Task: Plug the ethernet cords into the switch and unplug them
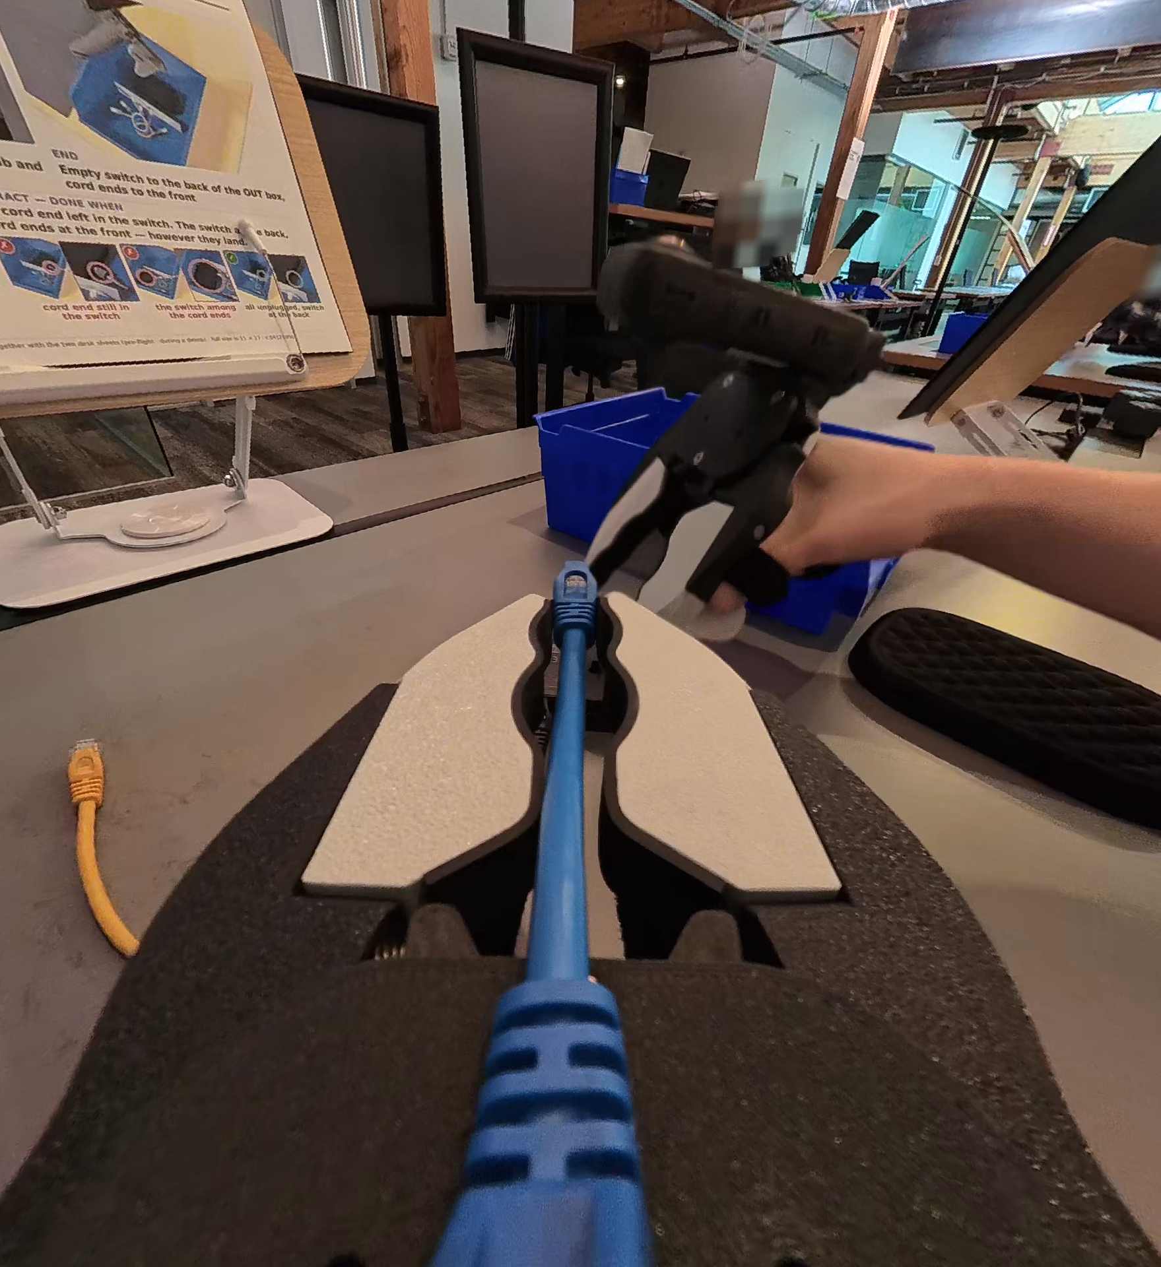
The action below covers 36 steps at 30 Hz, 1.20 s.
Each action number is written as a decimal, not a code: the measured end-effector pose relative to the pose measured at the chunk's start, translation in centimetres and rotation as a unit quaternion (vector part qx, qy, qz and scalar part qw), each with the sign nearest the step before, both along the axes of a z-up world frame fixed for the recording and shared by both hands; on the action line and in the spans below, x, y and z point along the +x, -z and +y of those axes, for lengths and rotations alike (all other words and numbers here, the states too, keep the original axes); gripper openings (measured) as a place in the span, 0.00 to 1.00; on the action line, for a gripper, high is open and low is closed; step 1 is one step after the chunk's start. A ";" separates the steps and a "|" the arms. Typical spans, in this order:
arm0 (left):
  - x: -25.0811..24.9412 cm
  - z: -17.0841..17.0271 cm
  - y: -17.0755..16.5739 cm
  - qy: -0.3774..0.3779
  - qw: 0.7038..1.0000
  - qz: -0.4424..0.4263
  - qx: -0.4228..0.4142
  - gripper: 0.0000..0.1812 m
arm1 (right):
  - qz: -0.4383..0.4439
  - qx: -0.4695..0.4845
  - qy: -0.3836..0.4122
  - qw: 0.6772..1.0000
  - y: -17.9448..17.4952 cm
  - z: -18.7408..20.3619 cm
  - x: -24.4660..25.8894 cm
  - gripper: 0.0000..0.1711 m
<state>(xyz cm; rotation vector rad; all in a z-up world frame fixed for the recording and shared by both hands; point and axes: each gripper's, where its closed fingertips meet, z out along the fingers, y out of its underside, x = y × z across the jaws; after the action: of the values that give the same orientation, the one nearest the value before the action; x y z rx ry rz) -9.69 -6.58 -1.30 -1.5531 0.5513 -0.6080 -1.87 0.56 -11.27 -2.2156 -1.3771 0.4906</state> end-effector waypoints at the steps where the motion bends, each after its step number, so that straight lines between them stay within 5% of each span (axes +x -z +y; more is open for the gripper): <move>1: 0.0 0.0 0.0 0.001 1.000 -0.001 0.000 0.06 | -0.009 0.021 -0.041 0.999 -0.7 0.2 0.1 0.37; 5: -0.2 0.0 -0.1 -0.002 1.000 0.001 0.003 0.06 | -0.033 0.058 -0.220 0.973 -2.3 -0.8 0.1 0.38; 10: -0.4 -0.2 -0.5 0.000 1.000 -0.009 0.007 0.06 | -0.166 0.127 -0.365 0.907 -0.5 -0.9 1.1 0.43; 22: -1.0 -0.2 -1.3 -0.008 1.000 -0.019 0.019 0.06 | -0.148 0.124 -0.462 0.866 1.7 0.3 -1.0 0.53; 29: -1.2 0.1 -1.0 -0.015 1.000 -0.016 0.013 0.06 | -0.082 0.090 -0.383 0.916 1.2 1.5 -1.8 0.53; 33: -1.1 0.1 -1.1 -0.013 1.000 -0.021 0.013 0.06 | -0.041 0.067 -0.249 0.965 0.0 2.4 -1.4 0.45; 36: -0.8 -0.1 -0.9 -0.009 1.000 -0.015 0.010 0.06 | -0.030 -0.035 -0.117 0.992 0.0 2.2 -0.3 0.43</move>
<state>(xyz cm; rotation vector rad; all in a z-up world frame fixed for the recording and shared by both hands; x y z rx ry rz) -10.50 -6.65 -0.36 -1.5269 0.5182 -0.6095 -2.18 2.76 -11.23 -2.1498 -1.6869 0.5665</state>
